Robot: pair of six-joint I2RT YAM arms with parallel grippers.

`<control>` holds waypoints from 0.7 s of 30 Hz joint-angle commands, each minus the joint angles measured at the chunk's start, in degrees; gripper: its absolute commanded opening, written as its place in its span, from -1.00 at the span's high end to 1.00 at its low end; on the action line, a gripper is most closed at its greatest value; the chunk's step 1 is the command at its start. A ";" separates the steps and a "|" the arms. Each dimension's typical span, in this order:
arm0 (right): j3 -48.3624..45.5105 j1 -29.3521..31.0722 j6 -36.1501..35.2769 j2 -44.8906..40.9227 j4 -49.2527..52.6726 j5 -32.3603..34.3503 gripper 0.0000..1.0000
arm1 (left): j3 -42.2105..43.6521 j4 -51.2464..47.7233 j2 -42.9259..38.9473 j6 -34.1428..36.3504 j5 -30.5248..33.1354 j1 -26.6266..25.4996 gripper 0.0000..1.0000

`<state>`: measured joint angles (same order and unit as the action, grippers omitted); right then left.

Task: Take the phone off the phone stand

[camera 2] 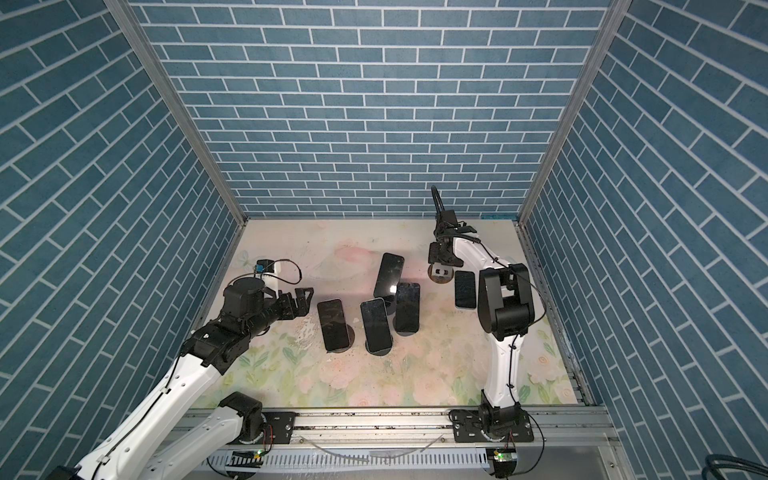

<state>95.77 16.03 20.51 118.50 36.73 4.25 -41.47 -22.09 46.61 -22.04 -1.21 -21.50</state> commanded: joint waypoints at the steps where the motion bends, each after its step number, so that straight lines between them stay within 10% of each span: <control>1: 3.31 -0.11 -1.65 1.97 2.39 -0.10 -0.32 | -0.10 -0.55 -0.19 0.39 1.19 -0.47 -0.99; 21: -2.18 0.01 -0.48 -8.40 0.76 1.92 -0.81 | 0.11 3.16 2.52 -1.01 0.20 -0.56 -0.99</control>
<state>95.59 15.88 20.49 116.40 37.26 5.21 -41.43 -19.97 48.53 -22.48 -0.30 -21.67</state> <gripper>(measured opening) 0.908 0.996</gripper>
